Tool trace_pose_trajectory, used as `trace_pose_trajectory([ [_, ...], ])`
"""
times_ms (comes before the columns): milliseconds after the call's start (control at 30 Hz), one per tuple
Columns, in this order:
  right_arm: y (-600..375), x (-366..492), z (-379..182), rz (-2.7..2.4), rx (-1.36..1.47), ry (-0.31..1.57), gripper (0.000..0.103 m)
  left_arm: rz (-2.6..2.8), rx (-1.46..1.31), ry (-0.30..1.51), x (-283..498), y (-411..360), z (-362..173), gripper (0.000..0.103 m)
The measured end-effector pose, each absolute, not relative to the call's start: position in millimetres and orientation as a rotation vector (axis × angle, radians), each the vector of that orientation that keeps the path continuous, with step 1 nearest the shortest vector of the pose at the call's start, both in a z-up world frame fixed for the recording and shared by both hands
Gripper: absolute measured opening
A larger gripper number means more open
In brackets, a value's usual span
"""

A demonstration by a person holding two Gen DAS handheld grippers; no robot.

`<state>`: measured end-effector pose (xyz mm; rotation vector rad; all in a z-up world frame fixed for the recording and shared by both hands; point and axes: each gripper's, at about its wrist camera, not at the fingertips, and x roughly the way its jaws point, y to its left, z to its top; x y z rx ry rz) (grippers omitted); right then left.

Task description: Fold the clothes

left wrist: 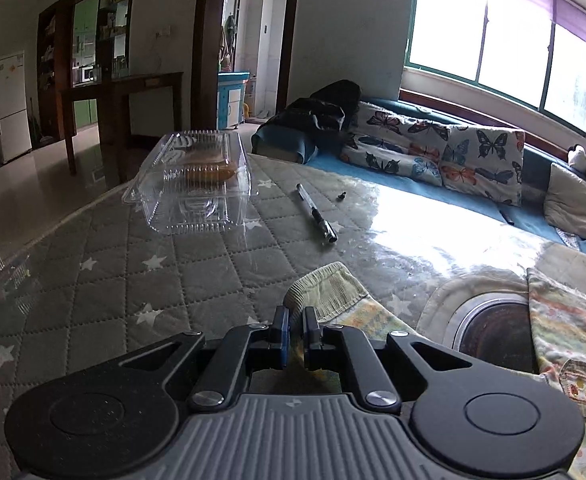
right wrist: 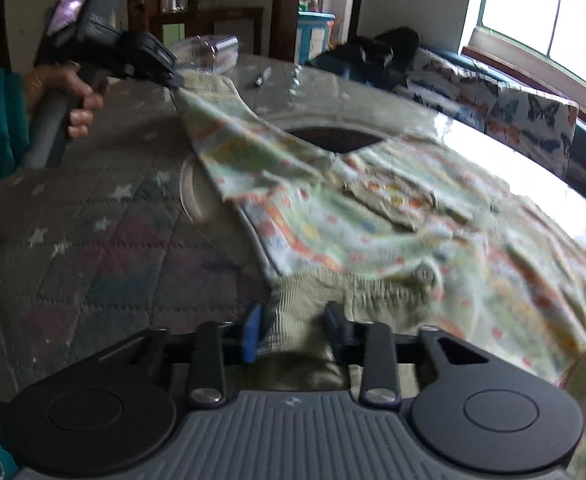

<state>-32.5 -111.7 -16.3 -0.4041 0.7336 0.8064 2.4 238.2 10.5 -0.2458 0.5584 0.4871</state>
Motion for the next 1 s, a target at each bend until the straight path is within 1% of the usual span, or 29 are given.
trace_pose_trajectory([
  [33, -114, -32, -17, 0.809, -0.395, 0.739, 0.019, 0.487, -0.247, 0.555, 1, 239, 11, 0.007],
  [67, -117, -32, -15, 0.816, -0.386, 0.741, 0.018, 0.486, -0.248, 0.553, -1, 239, 12, 0.007],
  [133, -124, -32, -11, 0.83, -0.369, 0.745, 0.01, 0.485, -0.249, 0.549, -5, 241, 15, 0.007],
  [200, -130, -33, -7, 0.843, -0.351, 0.748, 0.007, 0.486, -0.248, 0.545, -12, 242, 18, 0.007],
  [367, -138, -38, -3, 0.894, -0.348, 0.759, 0.007, 0.497, -0.224, 0.545, -30, 244, 20, 0.007],
  [400, -138, -40, -5, 0.905, -0.352, 0.762, 0.007, 0.502, -0.218, 0.549, -33, 245, 19, 0.007],
  [467, -137, -40, -7, 0.915, -0.351, 0.772, 0.012, 0.515, -0.219, 0.572, -36, 248, 14, 0.007],
  [533, -138, -41, -8, 0.92, -0.343, 0.779, 0.022, 0.527, -0.223, 0.597, -39, 253, 7, 0.007],
  [600, -143, -45, 2, 0.931, -0.33, 0.762, 0.024, 0.542, -0.227, 0.622, -40, 258, 2, 0.008],
  [667, -149, -42, 11, 0.92, -0.302, 0.746, 0.029, 0.573, -0.214, 0.636, -40, 261, -1, 0.01],
  [767, -161, -32, 18, 0.859, -0.26, 0.735, 0.03, 0.592, -0.212, 0.64, -43, 263, 0, 0.01],
  [833, -171, -20, 17, 0.792, -0.234, 0.74, 0.03, 0.583, -0.215, 0.632, -45, 260, 5, 0.014],
  [867, -175, -15, 17, 0.758, -0.221, 0.742, 0.03, 0.568, -0.212, 0.626, -46, 256, 8, 0.019],
  [900, -179, -9, 15, 0.728, -0.212, 0.745, 0.03, 0.546, -0.206, 0.619, -45, 250, 12, 0.026],
  [967, -184, 3, 7, 0.686, -0.21, 0.76, 0.031, 0.49, -0.191, 0.606, -41, 233, 19, 0.034],
  [1000, -184, 8, 3, 0.676, -0.206, 0.774, 0.031, 0.452, -0.18, 0.603, -39, 222, 22, 0.034],
])
